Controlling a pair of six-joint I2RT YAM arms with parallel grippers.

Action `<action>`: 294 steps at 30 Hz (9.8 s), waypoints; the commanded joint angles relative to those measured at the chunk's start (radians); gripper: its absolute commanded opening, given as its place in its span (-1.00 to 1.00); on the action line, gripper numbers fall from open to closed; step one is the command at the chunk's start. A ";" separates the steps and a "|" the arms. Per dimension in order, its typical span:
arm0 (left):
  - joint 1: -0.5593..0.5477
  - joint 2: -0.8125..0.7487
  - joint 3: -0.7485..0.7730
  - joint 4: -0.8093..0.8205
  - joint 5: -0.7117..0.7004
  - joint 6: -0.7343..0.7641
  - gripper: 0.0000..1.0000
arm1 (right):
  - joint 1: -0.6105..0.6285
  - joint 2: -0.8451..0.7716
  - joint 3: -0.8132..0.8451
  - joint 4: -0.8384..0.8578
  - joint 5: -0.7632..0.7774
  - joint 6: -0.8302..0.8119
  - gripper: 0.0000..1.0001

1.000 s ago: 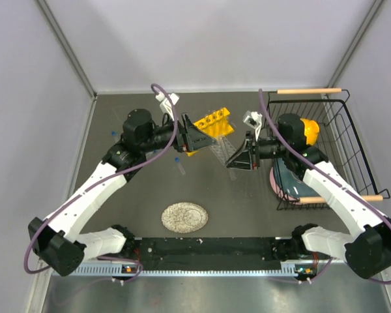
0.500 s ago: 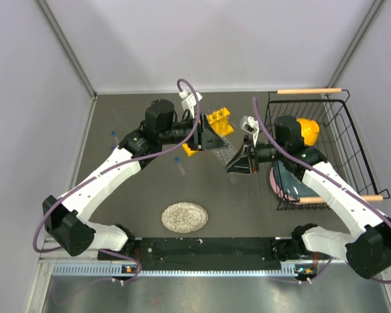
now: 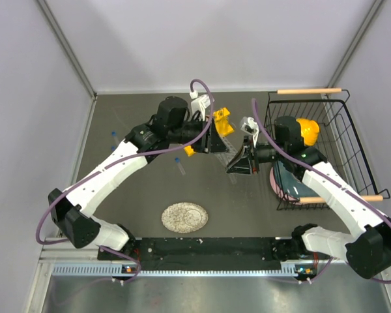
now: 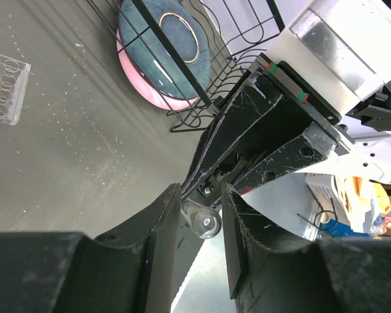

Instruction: Organize the chemistry lab equipment

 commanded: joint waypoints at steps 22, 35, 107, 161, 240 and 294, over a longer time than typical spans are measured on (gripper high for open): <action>-0.032 0.001 0.126 -0.145 -0.090 0.137 -0.84 | 0.017 -0.024 -0.007 0.007 -0.019 -0.040 -0.22; 0.031 -0.099 0.019 -0.161 -0.329 0.207 -0.90 | -0.148 -0.116 0.028 -0.135 -0.025 -0.233 0.97; 0.179 0.259 0.089 0.108 -0.681 0.500 -0.85 | -0.417 -0.245 -0.154 -0.220 -0.057 -0.479 0.97; 0.180 0.285 0.071 0.091 -0.653 0.495 -0.84 | -0.437 -0.248 -0.159 -0.222 -0.066 -0.482 0.97; 0.585 0.286 -0.139 -0.155 -0.536 0.509 0.03 | -0.251 -0.089 0.097 -0.480 0.061 -0.522 0.98; 0.613 -0.025 -0.427 0.024 -0.120 0.375 -1.00 | -0.175 -0.066 0.205 -0.661 0.058 -0.615 0.97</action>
